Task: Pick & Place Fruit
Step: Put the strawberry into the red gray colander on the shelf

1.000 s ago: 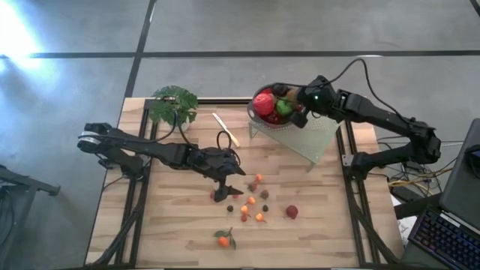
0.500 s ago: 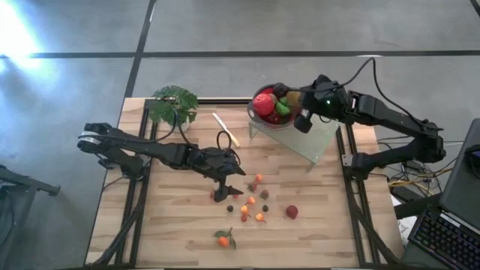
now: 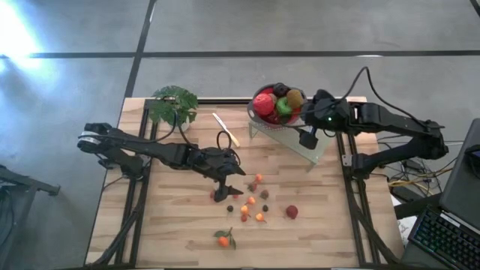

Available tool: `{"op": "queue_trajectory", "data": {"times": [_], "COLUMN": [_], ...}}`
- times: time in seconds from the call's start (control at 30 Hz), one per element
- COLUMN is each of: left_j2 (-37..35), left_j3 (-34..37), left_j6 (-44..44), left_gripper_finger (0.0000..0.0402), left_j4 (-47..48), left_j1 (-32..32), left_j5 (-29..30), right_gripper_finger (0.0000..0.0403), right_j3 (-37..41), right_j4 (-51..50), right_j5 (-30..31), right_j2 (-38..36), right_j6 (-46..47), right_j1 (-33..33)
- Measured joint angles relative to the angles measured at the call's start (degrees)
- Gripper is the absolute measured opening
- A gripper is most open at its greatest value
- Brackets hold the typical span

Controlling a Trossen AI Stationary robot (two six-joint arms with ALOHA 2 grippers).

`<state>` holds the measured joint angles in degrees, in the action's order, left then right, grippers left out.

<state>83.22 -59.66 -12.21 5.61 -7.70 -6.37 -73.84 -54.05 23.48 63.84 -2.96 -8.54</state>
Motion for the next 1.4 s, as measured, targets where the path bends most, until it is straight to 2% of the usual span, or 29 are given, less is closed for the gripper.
{"op": "queue_trajectory", "data": {"times": [0.1, 0.4, 0.53, 0.8, 0.9, 1.17, 1.27, 1.4], "left_j2": [0.0, 0.0, 0.0, 0.0, 0.0, 0.0, 0.0, 0.0], "left_j3": [0.0, 0.0, 0.0, 0.0, 0.0, 0.0, 0.0, 0.0], "left_j6": [0.0, 0.0, 0.0, 0.0, 0.0, 4.0, 4.7, 4.7], "left_gripper_finger": [0.036, 0.036, 0.036, 0.036, 0.036, 0.036, 0.036, 0.036], "left_j4": [0.0, 0.0, 0.0, 0.0, 0.0, 0.9, 0.9, 0.9], "left_j1": [0.0, 0.0, 0.0, 0.0, 0.0, 0.0, 0.0, 0.1], "left_j5": [0.0, 0.0, 0.0, 0.0, 0.0, 0.0, 0.0, 0.0], "right_gripper_finger": [0.0384, 0.0384, 0.0384, 0.0384, 0.0384, 0.0384, 0.0384, 0.0384], "right_j3": [0.0, 0.0, 0.9, 4.9, 8.6, 18.7, 21.6, 25.4], "right_j4": [0.2, 0.2, 0.8, 4.9, 5.9, 7.1, 8.4, 13.3], "right_j5": [-2.5, -27.1, -31.0, -31.0, -30.3, -16.6, -10.9, -8.8], "right_j2": [0.1, -0.8, -0.7, 0.0, 0.2, 0.1, 0.2, 0.1], "right_j6": [2.9, 5.9, 6.6, 16.4, 20.9, 36.4, 39.5, 42.4], "right_j1": [0.1, 4.4, 9.6, 18.6, 21.9, 34.0, 37.6, 40.3]}}
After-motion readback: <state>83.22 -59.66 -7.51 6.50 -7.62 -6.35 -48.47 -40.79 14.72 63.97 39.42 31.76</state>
